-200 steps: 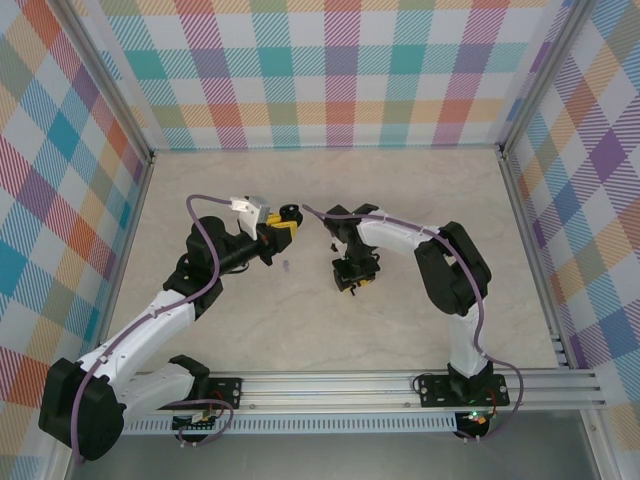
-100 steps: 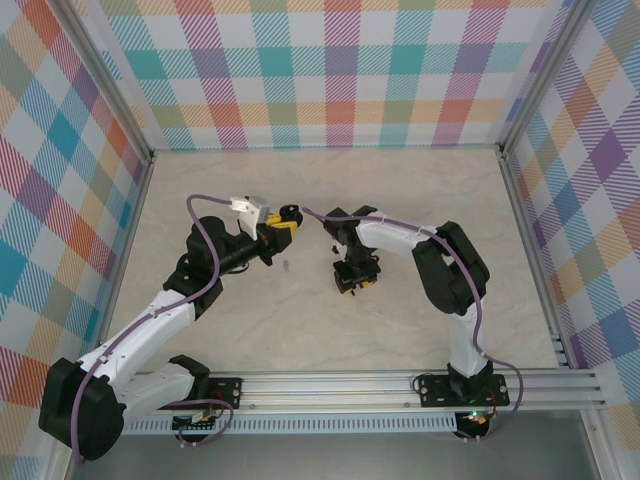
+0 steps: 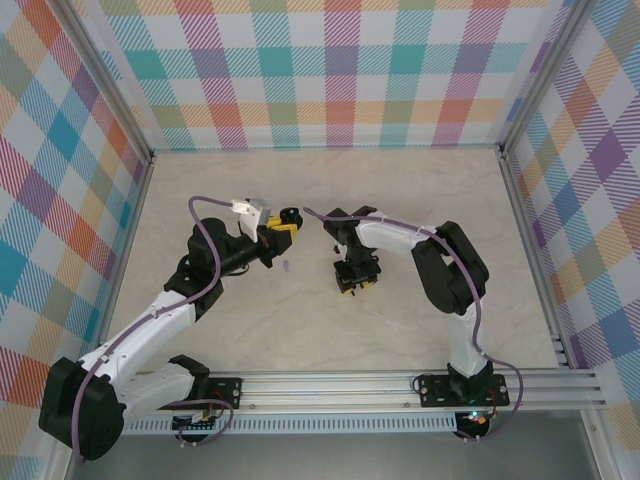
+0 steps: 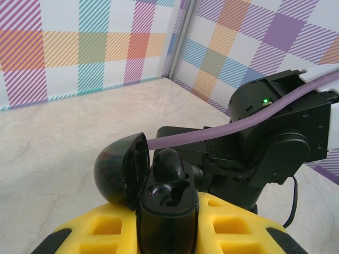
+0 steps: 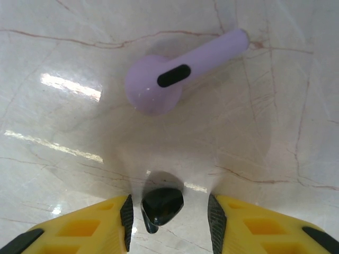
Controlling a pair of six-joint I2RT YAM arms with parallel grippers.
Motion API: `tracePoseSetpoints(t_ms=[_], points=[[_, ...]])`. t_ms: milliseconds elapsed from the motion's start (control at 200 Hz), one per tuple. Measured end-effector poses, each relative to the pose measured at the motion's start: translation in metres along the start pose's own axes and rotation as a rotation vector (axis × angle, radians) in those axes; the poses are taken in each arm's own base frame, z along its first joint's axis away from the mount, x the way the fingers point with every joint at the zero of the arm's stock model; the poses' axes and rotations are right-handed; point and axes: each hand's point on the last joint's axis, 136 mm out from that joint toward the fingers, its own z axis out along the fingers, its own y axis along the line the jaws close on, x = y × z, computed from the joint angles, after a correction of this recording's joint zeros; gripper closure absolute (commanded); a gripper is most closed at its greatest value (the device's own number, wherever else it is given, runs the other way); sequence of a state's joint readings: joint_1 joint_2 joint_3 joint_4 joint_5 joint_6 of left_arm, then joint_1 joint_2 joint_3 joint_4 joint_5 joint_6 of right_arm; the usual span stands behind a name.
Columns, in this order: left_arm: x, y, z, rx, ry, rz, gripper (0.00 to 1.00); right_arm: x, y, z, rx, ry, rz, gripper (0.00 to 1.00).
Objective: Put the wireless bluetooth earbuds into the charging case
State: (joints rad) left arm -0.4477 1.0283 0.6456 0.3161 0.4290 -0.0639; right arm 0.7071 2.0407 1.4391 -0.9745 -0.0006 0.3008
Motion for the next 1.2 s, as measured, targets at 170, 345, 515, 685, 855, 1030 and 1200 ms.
tracePoseSetpoints(t_ms=[170,345,515,685,855,1030,1200], points=[[0.0001,0.0,0.0,0.0,0.0,0.0,1.0,-0.0001,-0.0008,0.0003,0.005,0.0,0.006,0.58],[0.0001,0.0001,0.0,0.0,0.0,0.0,1.0,-0.0003,-0.0014,0.0005,0.009,0.003,0.007,0.6],[0.0001,0.0,0.0,0.0,0.0,0.0,1.0,-0.0003,-0.0019,0.0004,0.015,0.006,0.008,0.62],[0.0002,0.0,0.0,0.0,0.001,0.0,1.0,-0.0008,-0.0022,0.0005,0.026,0.012,0.013,0.63],[0.0002,0.0,0.0,0.0,0.001,0.0,1.0,-0.0011,-0.0001,-0.0001,0.041,0.014,0.01,0.59],[0.0002,0.0,0.0,0.0,0.001,0.0,1.0,-0.0013,0.001,-0.0001,0.057,0.015,0.001,0.58],[0.0004,0.0001,0.0,0.0,0.001,0.0,1.0,-0.0022,0.0026,-0.0002,0.068,0.012,-0.008,0.6]])
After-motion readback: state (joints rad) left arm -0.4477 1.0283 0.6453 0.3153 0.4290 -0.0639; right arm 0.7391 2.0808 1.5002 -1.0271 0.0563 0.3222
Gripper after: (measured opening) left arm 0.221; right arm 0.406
